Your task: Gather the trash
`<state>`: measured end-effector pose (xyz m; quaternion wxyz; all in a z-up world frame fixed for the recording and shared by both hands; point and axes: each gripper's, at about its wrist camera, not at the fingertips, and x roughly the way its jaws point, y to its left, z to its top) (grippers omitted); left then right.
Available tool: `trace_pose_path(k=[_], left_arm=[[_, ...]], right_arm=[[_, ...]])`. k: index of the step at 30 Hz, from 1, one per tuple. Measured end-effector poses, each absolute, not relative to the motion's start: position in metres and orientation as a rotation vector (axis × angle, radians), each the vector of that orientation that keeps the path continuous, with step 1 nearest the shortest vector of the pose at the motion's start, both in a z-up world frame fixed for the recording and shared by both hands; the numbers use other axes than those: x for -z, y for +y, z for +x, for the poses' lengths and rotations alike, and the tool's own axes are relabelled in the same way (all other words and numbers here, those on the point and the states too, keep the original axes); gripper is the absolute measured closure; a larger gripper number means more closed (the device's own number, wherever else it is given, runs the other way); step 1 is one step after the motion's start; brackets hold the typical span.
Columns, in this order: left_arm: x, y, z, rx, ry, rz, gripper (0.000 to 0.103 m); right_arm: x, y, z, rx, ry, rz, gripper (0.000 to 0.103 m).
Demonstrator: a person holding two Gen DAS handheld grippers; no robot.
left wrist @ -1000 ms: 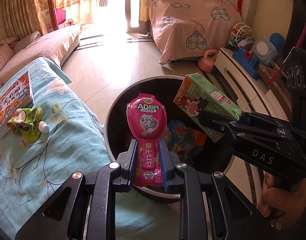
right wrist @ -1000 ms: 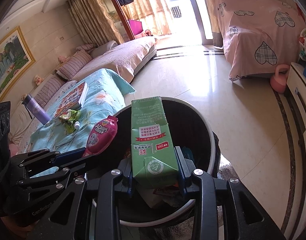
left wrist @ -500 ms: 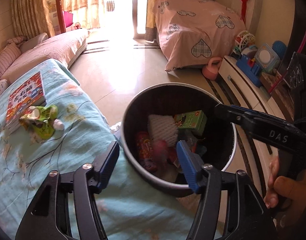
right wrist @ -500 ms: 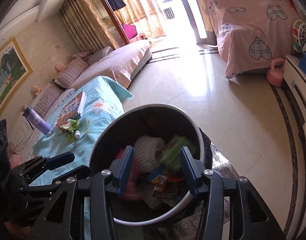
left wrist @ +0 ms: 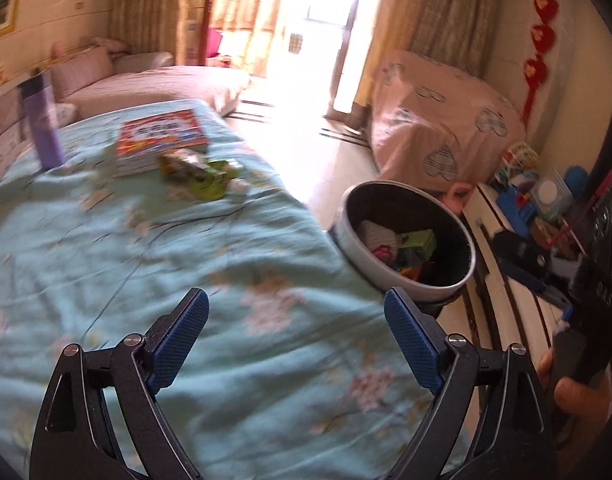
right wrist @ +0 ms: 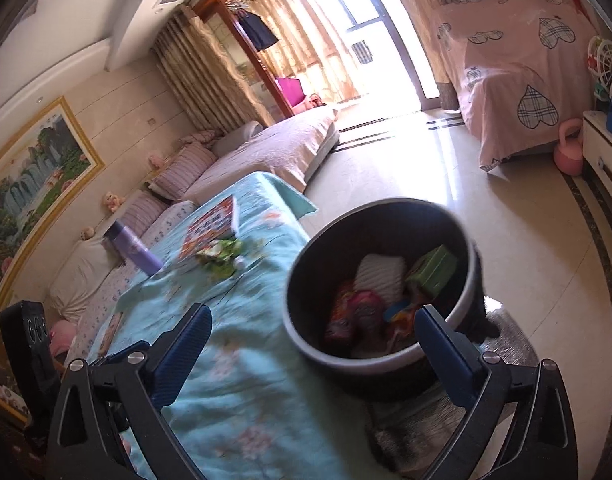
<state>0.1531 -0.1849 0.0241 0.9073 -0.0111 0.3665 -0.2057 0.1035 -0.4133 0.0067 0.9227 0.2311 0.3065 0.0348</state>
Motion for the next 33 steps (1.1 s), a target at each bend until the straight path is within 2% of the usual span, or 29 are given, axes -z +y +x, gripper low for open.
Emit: trace_pose_path(k=[4,7,13,15,19,33], left_arm=[[-0.03,-0.152,0.126,0.344,0.684,-0.033,0.009],[-0.041,-0.135,0.107,0.301,0.605,-0.012,0.001],[-0.052,-0.09,0.071,0.177,0.466,-0.031,0.0],[-0.048,-0.077,0.059,0.172,0.414,-0.05,0.0],[-0.034,-0.069,0.04,0.094,0.347,0.025,0.0],[0.008,-0.057,0.03,0.029,0.359,0.065,0.0]], right_arm=[[-0.002,-0.384,0.087,-0.1,0.636,0.452,0.001],[-0.012,-0.365,0.075,-0.107,0.61,0.396,0.001],[-0.052,-0.329,0.03,-0.081,0.378,0.229,0.0],[-0.052,-0.316,0.016,-0.075,0.303,0.187,0.0],[-0.034,-0.297,0.008,-0.053,0.272,0.124,0.0],[0.008,-0.287,0.006,-0.016,0.283,0.079,0.0]])
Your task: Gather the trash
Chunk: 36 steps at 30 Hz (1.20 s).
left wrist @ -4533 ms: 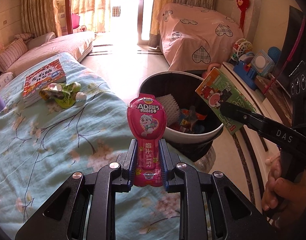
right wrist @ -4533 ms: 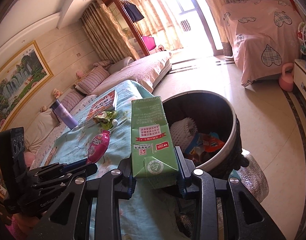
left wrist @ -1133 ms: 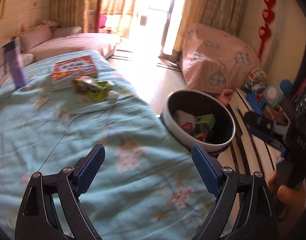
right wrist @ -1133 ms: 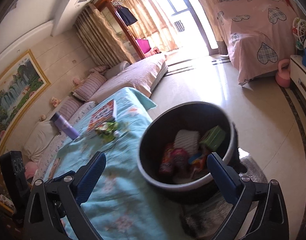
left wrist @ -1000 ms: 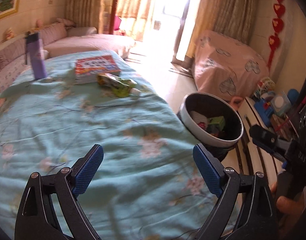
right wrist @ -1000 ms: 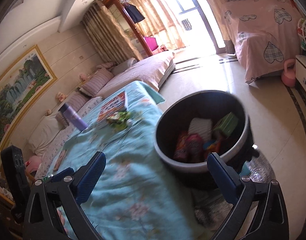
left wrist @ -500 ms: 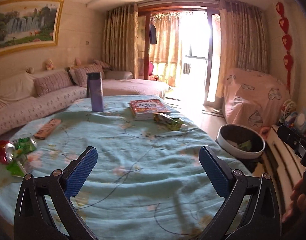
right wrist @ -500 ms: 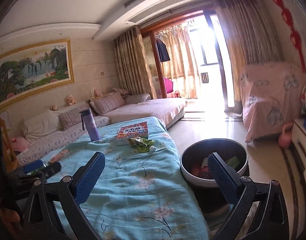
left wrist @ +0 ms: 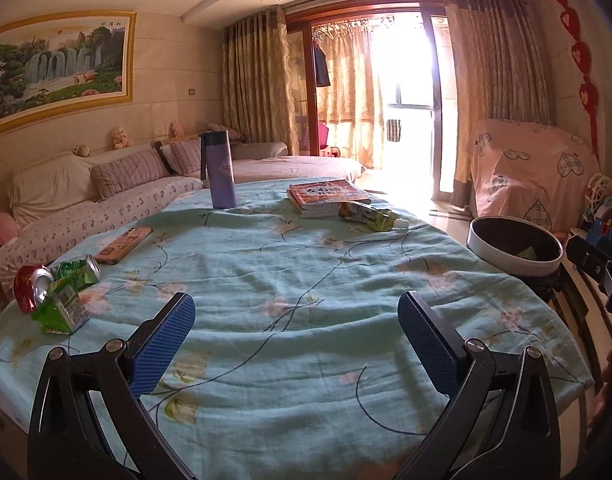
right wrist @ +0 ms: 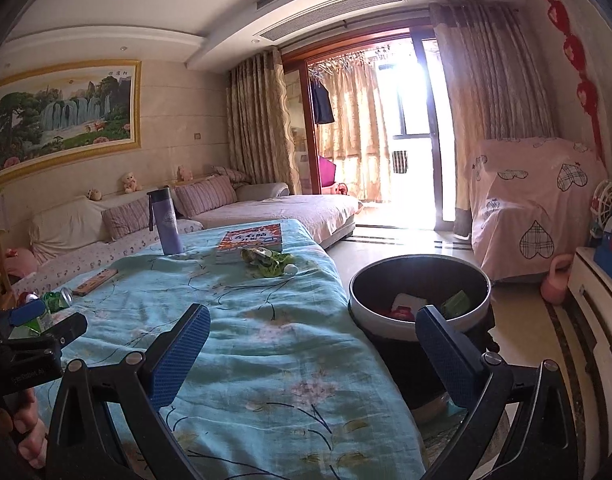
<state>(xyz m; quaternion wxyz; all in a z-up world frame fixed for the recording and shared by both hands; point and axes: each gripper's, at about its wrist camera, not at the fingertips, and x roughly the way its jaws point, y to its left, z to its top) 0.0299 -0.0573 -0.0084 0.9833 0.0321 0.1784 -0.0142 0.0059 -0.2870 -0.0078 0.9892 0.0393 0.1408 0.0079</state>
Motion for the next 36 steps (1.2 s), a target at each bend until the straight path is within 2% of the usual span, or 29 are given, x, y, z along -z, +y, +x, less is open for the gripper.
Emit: trace_pose_path(k=[36], left_arm=[[0.011,-0.064,0.025,0.037,0.391,0.09,0.0]], right_arm=[[0.016,-0.275,0.001,-0.049,0.305,0.066,0.0]])
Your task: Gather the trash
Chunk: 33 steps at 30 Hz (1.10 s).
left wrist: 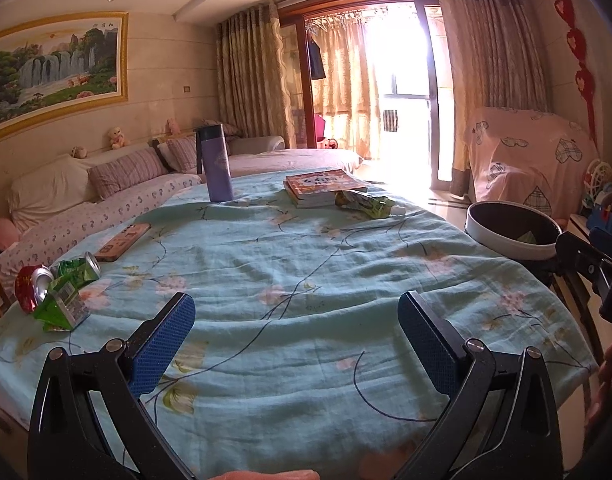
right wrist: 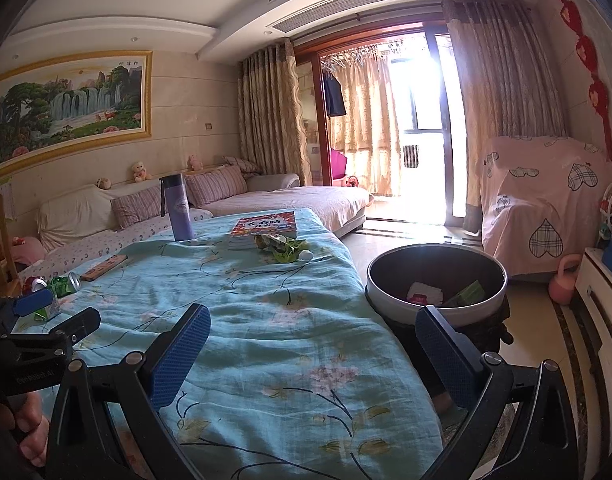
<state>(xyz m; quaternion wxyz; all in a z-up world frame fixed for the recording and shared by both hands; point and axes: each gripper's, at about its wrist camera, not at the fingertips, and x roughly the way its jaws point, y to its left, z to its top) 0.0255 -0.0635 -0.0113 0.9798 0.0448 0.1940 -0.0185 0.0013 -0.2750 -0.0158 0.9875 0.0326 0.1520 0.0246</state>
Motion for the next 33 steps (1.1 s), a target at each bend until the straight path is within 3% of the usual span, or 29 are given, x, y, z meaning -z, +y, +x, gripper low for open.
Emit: trace_pose_path(k=[33], left_arm=[[0.0107,-0.0626,0.0232,0.05,0.397,0.084,0.0]], right_arm=[[0.0135,-0.276,0.0021,-0.055,0.305,0.072,0.0]])
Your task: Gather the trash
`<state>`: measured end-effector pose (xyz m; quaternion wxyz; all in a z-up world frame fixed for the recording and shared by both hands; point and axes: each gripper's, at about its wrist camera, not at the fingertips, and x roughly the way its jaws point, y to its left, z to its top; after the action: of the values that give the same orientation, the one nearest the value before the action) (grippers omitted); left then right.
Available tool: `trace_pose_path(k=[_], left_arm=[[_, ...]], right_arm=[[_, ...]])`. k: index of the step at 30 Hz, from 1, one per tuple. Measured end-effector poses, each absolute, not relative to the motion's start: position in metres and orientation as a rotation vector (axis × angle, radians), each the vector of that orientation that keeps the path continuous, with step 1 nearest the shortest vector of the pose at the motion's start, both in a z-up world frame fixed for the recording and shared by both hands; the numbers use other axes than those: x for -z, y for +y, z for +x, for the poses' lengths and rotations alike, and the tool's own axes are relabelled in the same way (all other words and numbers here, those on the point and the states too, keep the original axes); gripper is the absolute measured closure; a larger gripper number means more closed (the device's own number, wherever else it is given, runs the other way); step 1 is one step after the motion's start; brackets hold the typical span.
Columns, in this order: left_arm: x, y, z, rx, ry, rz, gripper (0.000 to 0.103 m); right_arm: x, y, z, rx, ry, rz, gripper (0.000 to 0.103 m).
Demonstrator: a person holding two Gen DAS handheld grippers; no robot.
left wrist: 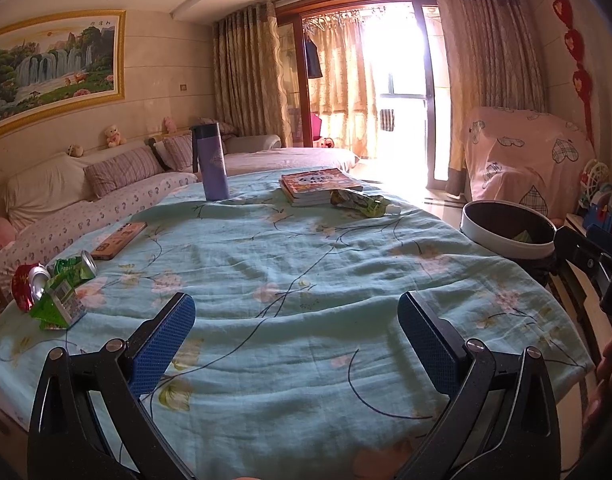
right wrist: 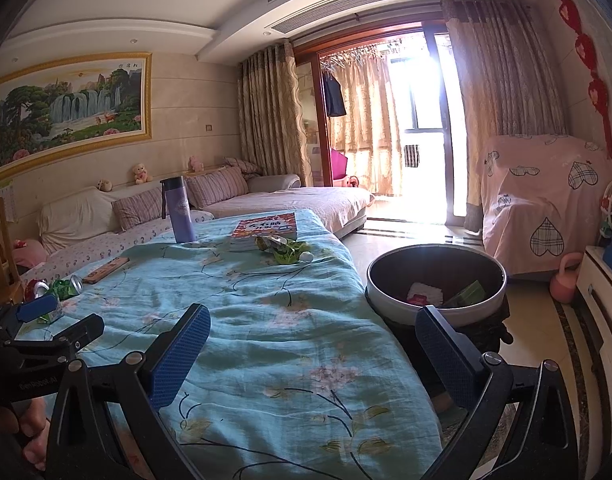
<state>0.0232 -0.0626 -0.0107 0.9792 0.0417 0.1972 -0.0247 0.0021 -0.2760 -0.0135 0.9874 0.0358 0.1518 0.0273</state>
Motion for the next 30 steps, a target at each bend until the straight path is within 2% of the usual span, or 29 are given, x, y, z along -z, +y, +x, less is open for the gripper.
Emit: trace_pose_path(k=[30], left_arm=[[0.0115,-0.0643,0.0238,0.053,0.401,0.086,0.0]], right_arm=[[0.0127,-0.2733,0.0021,-0.059,0.309,0.068,0.0]])
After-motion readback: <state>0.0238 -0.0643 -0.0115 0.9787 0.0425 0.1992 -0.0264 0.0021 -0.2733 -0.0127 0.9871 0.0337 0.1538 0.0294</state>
